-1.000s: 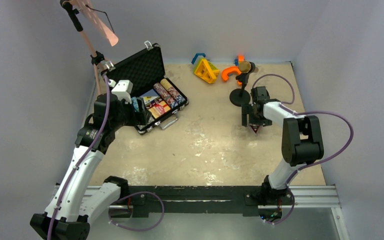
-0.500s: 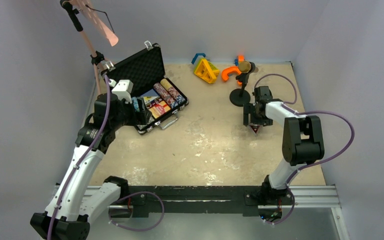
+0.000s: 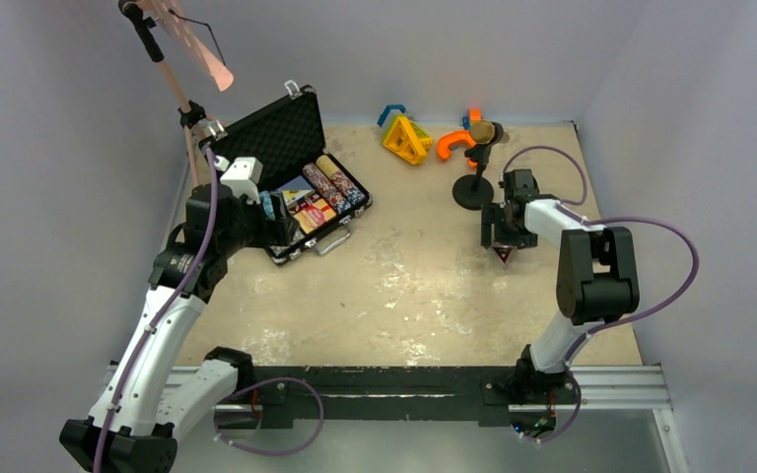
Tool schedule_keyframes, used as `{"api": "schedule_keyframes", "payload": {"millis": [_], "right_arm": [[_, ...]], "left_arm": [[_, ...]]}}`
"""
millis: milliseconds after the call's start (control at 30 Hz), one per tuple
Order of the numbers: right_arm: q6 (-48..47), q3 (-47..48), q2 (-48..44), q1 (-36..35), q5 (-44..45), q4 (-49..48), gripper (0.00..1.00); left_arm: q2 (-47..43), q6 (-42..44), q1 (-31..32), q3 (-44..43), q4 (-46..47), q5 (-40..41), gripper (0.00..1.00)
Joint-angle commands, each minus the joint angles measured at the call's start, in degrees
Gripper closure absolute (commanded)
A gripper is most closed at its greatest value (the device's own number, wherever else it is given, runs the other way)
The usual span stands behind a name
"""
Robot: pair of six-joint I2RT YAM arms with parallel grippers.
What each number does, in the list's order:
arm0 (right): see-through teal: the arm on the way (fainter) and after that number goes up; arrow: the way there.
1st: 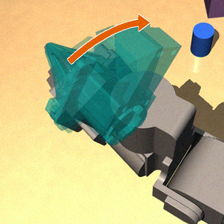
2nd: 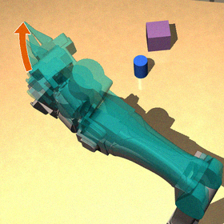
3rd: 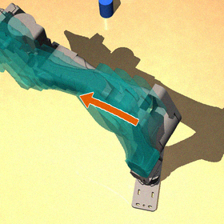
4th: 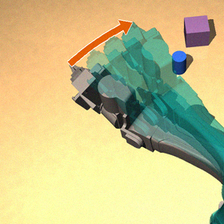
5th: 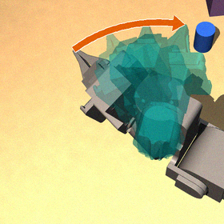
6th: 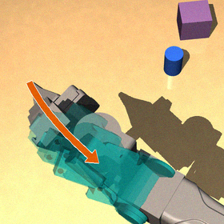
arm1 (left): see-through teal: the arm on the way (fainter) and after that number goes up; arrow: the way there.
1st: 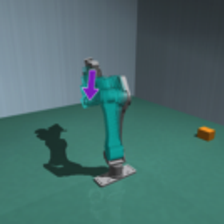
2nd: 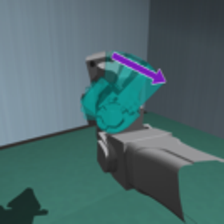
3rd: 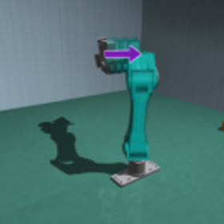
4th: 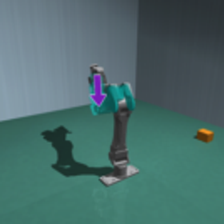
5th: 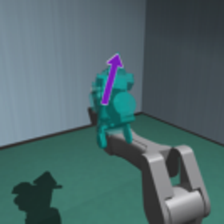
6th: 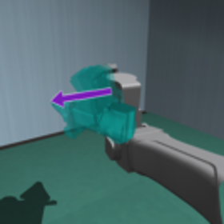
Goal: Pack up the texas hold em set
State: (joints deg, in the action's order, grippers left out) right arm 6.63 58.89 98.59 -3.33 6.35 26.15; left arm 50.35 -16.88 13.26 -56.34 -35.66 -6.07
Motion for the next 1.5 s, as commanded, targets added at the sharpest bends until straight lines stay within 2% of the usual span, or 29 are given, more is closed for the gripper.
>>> {"api": "schedule_keyframes", "payload": {"millis": [0, 367, 600, 833, 933, 1100, 1267, 1467], "right_arm": [[-0.5, 0.9, 1.3, 0.3, 0.0, 1.0, 0.2], [-0.7, 1.4, -0.1, 0.4, -2.0, 2.4, 0.45], [0.5, 2.1, -6.3, -2.2, -3.1, 5.2, 0.5], [4.2, 7.4, -9.5, -12.0, -2.2, 8.3, 0.53], [6.7, 12.9, -8.4, -19.6, -3.3, 8.0, 0.54], [8.7, 26.6, -0.5, -31.4, -4.3, 7.3, 0.55], [11.5, 40.7, 9.4, -37.2, -6.2, 1.5, 0.55], [17.3, 55.2, 21.4, -40.3, -8.1, -4.7, 0.57]], "left_arm": [[-0.4, 0.4, -0.2, 0.3, 1.9, -0.6, 0.16], [-0.5, 0.4, -0.2, 0.4, 1.9, -0.4, 0.16], [-0.4, 0.3, -0.2, 0.4, 2.0, -0.4, 0.16], [-1.5, 0.2, -0.2, 0.6, 2.0, 1.5, 0.17], [-3.8, 0.3, -0.2, 1.6, 3.2, 3.5, 0.17], [-6.9, 1.1, -0.2, 2.4, 3.9, 7.7, 0.17], [-8.4, 1.0, -0.2, 2.9, 4.5, 9.0, 0.17], [-10.5, 1.3, -0.2, 3.5, 5.2, 11.2, 0.17]]}}
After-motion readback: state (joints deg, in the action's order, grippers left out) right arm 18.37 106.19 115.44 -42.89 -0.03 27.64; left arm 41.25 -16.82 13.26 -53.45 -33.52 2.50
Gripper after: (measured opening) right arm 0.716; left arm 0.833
